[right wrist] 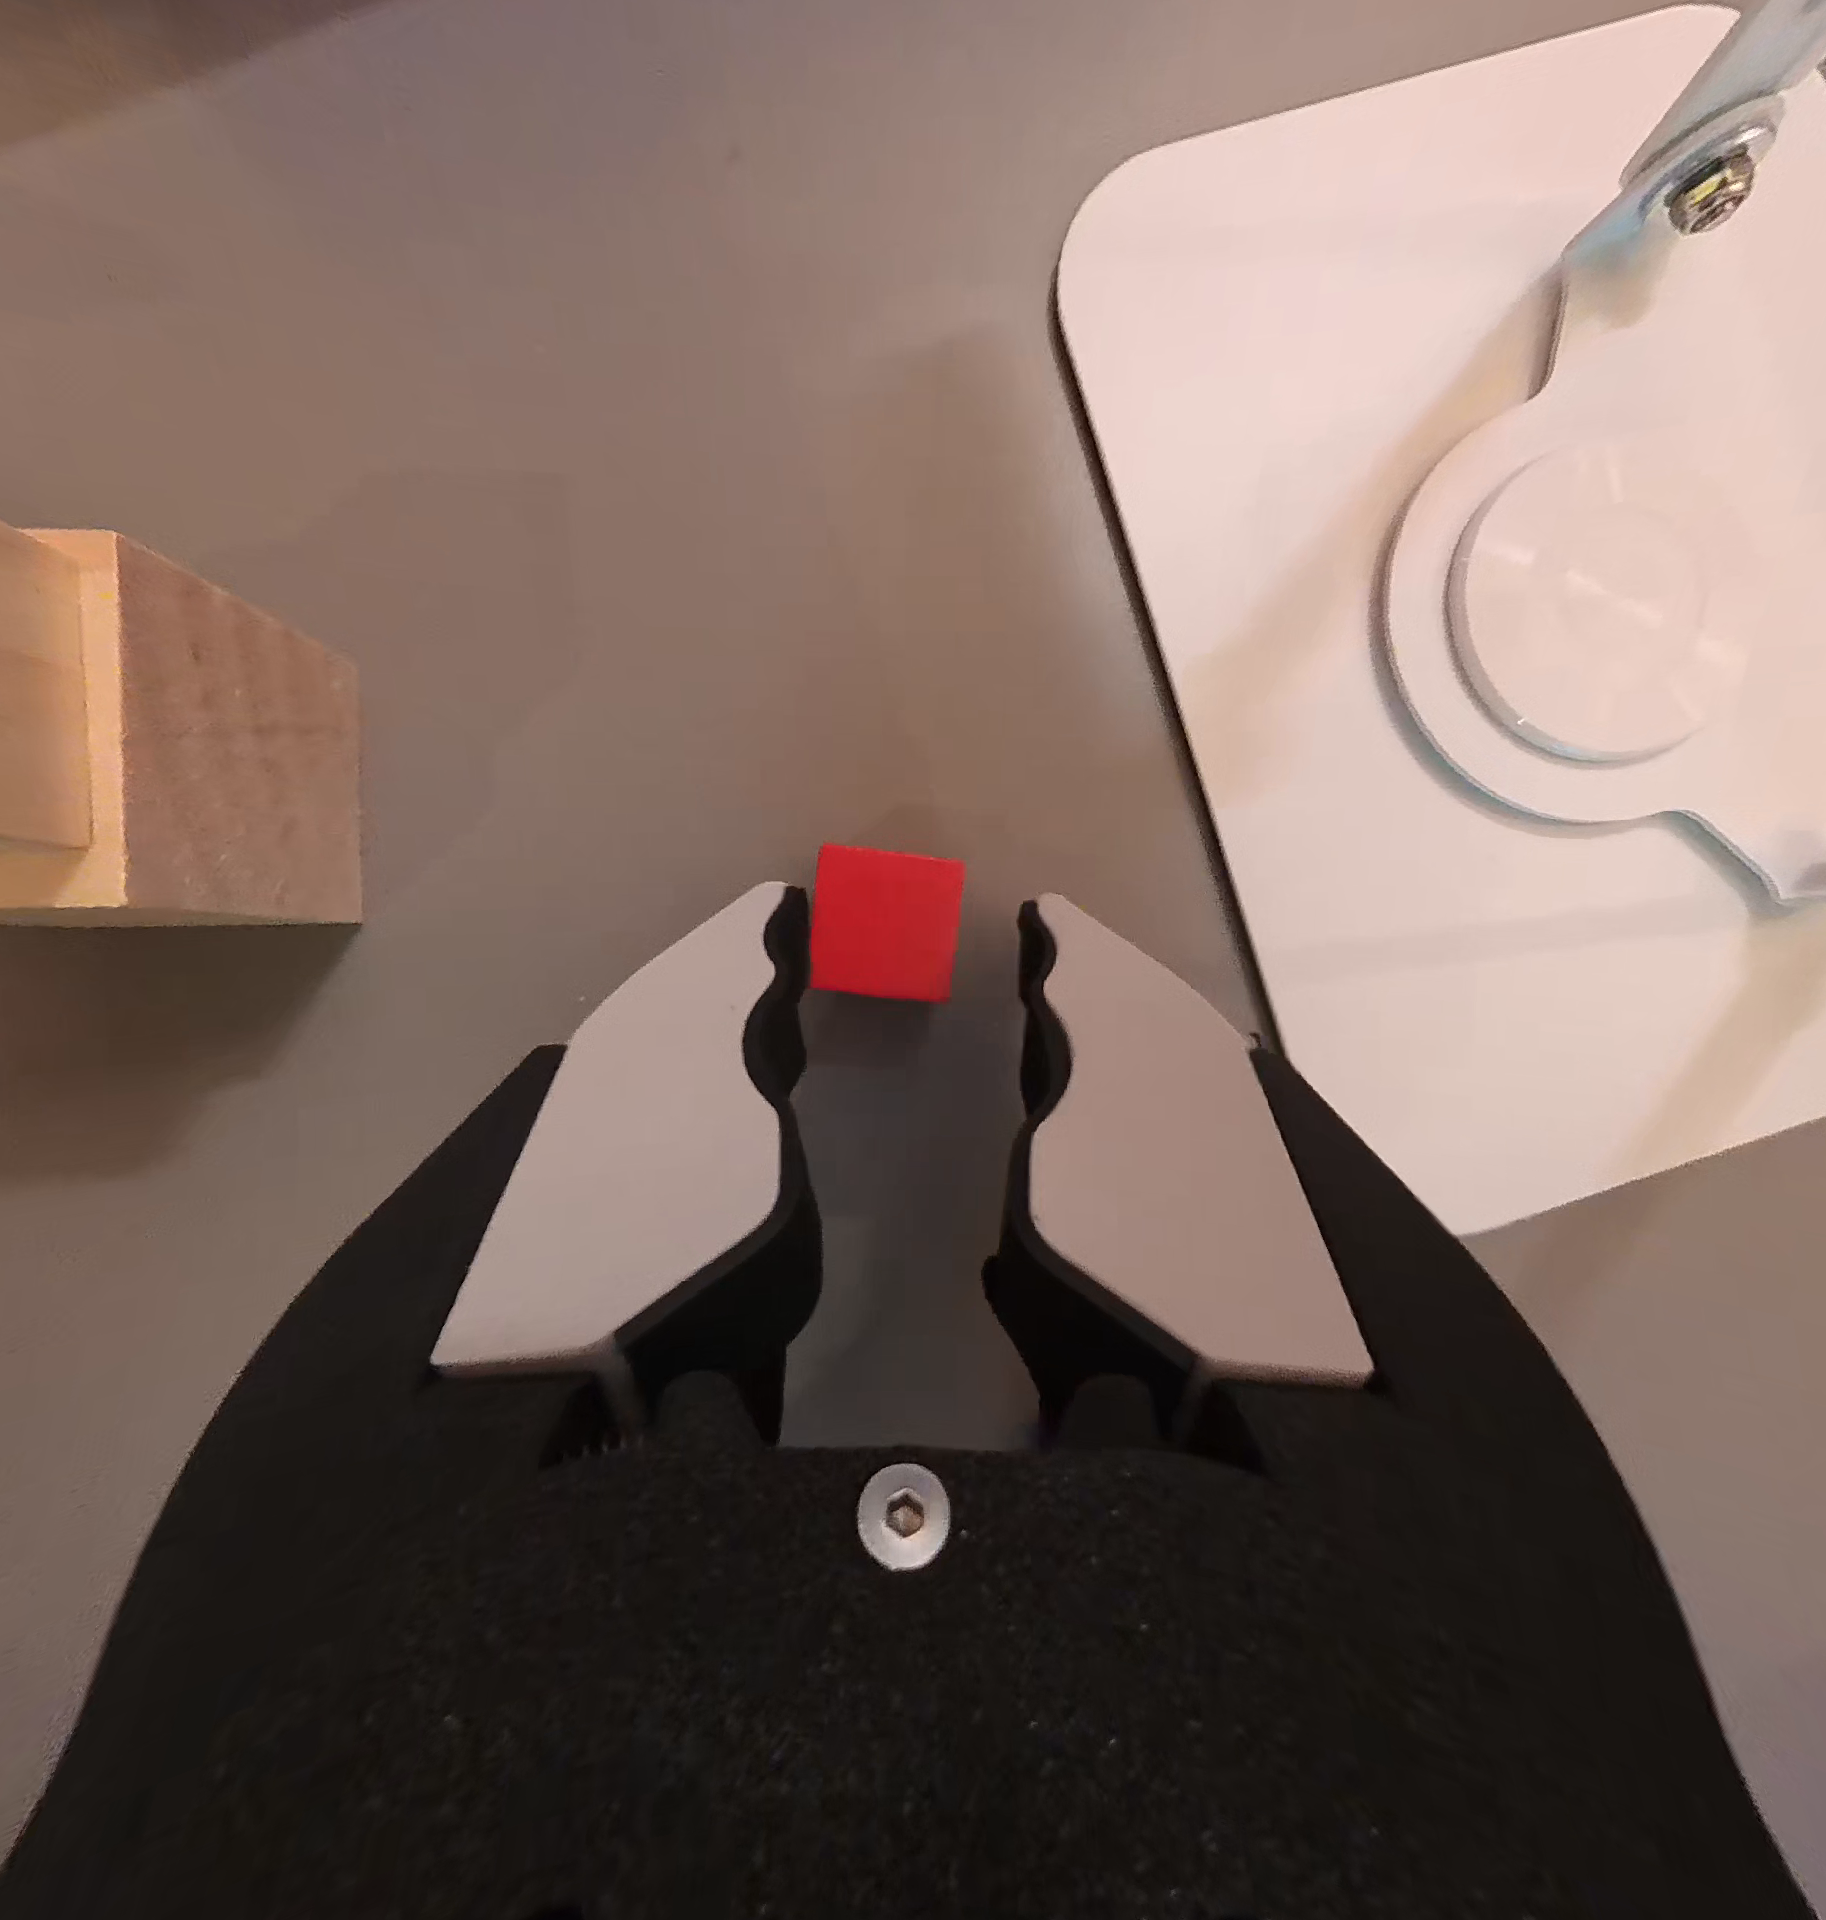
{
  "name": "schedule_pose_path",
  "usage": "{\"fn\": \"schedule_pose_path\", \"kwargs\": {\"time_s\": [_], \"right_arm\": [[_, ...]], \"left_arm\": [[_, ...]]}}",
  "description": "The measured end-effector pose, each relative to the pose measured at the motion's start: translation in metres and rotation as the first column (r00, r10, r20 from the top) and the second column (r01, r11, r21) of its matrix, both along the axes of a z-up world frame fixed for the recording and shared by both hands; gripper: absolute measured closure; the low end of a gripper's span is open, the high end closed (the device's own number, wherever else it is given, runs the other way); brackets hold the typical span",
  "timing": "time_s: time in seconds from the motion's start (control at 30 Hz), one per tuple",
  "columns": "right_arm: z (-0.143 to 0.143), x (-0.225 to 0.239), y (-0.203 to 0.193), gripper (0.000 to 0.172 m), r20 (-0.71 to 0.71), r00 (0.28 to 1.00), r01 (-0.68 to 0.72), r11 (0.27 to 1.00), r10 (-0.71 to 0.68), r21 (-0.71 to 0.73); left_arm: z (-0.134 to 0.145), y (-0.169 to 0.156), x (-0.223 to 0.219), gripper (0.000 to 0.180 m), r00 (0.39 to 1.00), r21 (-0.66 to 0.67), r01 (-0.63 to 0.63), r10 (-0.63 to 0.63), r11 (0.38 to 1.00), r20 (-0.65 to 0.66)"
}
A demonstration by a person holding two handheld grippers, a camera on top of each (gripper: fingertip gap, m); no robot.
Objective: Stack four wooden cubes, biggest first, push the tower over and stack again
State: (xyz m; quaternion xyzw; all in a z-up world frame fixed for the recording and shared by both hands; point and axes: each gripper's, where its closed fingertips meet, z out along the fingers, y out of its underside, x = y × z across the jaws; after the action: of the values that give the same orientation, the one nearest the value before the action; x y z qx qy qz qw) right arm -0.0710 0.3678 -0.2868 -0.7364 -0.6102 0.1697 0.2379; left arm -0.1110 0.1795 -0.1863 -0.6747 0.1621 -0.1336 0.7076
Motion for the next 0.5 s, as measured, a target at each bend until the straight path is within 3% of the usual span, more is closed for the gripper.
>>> {"fn": "schedule_pose_path", "kwargs": {"time_s": [0.07,0.17,0.4,0.5], "right_arm": [[-0.002,0.001,-0.002,0.145,0.016,1.000,0.001,1.000,-0.001,-0.002],[0.007,-0.001,-0.010,0.145,0.000,1.000,-0.022,1.000,0.022,0.001],[0.101,-0.025,-0.063,0.145,-0.181,0.983,-0.016,1.000,0.016,0.002],[0.117,-0.032,-0.093,0.145,-0.169,0.985,-0.044,0.999,0.043,-0.004]], "left_arm": [[0.000,0.000,0.000,0.067,1.000,0.001,-0.002,0.002,1.000,0.000],[0.000,0.000,0.000,0.067,1.000,-0.002,-0.002,0.002,1.000,0.001],[-0.001,0.000,0.000,0.067,1.000,-0.003,-0.003,0.003,1.000,-0.005],[-0.001,0.000,0.001,0.067,1.000,-0.002,-0.003,0.003,1.000,-0.008]]}}
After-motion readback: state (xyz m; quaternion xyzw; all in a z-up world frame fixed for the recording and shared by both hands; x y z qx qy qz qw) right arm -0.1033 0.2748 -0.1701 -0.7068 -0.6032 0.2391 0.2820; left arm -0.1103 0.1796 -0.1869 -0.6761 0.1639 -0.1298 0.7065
